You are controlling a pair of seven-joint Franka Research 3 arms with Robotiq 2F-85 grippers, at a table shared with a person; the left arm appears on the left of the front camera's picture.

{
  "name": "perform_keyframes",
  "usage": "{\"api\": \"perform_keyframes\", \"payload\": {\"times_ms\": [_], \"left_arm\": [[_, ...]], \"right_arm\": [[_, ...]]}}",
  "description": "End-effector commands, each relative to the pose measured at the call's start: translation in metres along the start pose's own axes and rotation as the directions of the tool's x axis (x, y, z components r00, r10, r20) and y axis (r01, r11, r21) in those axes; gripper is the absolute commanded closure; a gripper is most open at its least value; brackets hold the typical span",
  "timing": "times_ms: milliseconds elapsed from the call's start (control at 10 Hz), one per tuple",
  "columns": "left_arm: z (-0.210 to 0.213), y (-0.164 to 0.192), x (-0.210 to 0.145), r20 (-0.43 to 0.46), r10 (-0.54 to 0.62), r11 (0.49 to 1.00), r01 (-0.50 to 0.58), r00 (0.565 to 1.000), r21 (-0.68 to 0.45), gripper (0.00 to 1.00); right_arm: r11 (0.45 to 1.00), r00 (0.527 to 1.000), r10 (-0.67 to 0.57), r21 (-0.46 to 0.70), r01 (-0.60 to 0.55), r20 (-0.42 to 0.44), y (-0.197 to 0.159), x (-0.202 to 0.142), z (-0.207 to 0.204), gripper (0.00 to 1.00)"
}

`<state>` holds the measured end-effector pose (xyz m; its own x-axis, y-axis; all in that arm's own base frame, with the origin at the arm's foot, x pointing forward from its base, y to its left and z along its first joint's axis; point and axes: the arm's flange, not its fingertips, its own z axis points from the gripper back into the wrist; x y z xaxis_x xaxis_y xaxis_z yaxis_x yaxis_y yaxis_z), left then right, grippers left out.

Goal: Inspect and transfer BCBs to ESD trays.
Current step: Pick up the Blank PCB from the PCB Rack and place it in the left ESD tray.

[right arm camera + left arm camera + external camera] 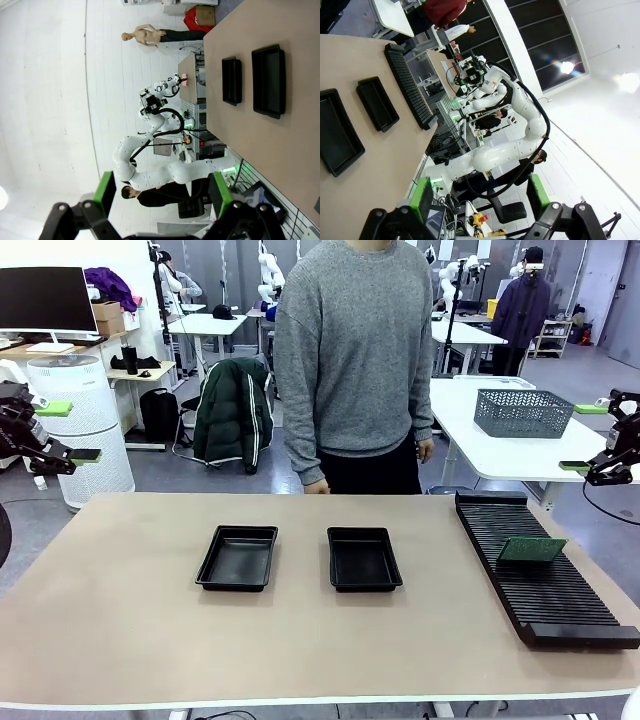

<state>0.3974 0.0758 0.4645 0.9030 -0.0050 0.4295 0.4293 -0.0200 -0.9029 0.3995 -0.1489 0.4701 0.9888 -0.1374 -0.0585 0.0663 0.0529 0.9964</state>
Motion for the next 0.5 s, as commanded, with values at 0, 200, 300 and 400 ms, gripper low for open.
{"api": "perform_keyframes", "payload": {"times_ms": [0,200,300,400], "left_arm": [[-0.001,-0.001,-0.002,0.013,-0.004,1.000,0.004,1.000,0.007,0.00],[-0.001,-0.001,-0.002,0.013,-0.004,1.000,0.004,1.000,0.007,0.00],[-0.001,-0.001,-0.002,0.013,-0.004,1.000,0.004,1.000,0.007,0.00],[-0.001,-0.001,-0.002,0.013,-0.004,1.000,0.004,1.000,0.007,0.00]], "right_arm": [[0.998,0.999,0.039,-0.052,-0.039,0.005,0.007,0.002,-0.002,0.00],[0.980,0.993,0.120,-0.160,-0.119,-0.001,0.021,0.009,-0.006,0.00],[0.969,0.989,0.146,-0.198,-0.148,-0.027,0.028,0.013,-0.009,0.00],[0.949,0.980,0.184,-0.245,-0.198,-0.077,0.034,0.018,-0.011,0.00]]}}
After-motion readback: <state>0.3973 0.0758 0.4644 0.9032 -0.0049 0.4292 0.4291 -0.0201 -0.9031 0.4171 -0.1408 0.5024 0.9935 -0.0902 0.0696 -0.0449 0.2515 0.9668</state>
